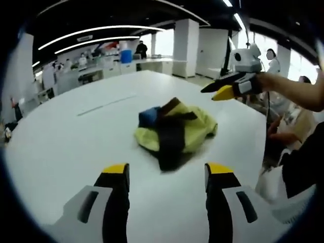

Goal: Fold the garment on the visible template until the final outline fits inside the template.

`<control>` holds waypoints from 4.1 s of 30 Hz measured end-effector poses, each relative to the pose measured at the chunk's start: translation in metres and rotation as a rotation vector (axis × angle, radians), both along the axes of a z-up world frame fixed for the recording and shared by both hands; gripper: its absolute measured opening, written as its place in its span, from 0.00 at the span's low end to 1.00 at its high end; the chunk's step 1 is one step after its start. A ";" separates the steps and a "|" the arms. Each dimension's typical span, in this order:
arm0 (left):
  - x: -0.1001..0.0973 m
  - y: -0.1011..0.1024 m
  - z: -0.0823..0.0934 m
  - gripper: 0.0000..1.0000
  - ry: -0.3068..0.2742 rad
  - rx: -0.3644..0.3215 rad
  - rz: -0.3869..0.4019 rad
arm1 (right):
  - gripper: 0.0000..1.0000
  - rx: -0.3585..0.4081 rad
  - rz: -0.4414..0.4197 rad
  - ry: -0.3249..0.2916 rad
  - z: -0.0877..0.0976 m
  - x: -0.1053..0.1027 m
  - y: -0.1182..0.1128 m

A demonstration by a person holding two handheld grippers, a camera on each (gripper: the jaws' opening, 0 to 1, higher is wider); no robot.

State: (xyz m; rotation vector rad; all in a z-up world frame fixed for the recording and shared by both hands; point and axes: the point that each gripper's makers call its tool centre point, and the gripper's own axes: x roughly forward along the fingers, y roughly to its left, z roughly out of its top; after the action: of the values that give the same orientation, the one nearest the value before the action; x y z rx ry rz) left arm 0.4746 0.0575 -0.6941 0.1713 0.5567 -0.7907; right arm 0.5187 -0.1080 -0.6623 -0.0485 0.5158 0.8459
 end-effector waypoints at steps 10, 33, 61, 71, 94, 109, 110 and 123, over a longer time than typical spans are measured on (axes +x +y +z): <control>0.019 -0.020 -0.013 0.43 0.019 -0.052 -0.018 | 0.31 -0.028 0.056 0.020 -0.013 0.024 0.005; 0.038 -0.040 -0.054 0.23 0.162 -0.063 -0.069 | 0.19 -0.157 0.220 0.041 -0.053 0.055 0.023; 0.038 -0.035 -0.015 0.00 0.056 -0.219 0.041 | 0.00 -0.163 0.186 0.008 -0.034 0.039 0.021; 0.041 -0.022 0.024 0.00 -0.042 -0.265 0.092 | 0.00 -0.104 0.116 -0.053 -0.004 0.041 0.018; 0.128 0.012 0.123 0.00 -0.329 -0.390 0.386 | 0.00 0.031 -0.135 -0.219 0.087 0.104 -0.010; 0.216 0.019 0.078 0.00 -0.312 -0.364 0.527 | 0.00 0.080 -0.377 -0.223 0.067 0.188 -0.019; 0.221 0.023 0.073 0.00 -0.295 -0.370 0.556 | 0.00 0.073 -0.394 -0.227 0.064 0.194 -0.021; 0.271 0.028 0.002 0.00 -0.169 -0.347 0.677 | 0.00 0.028 -0.600 -0.001 -0.040 0.264 -0.035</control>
State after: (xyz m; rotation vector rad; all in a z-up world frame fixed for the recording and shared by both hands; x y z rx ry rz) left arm 0.7453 0.0859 -0.6923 -0.2621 0.2768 -0.1991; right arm 0.7830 -0.1432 -0.7020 0.1271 0.4808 0.2660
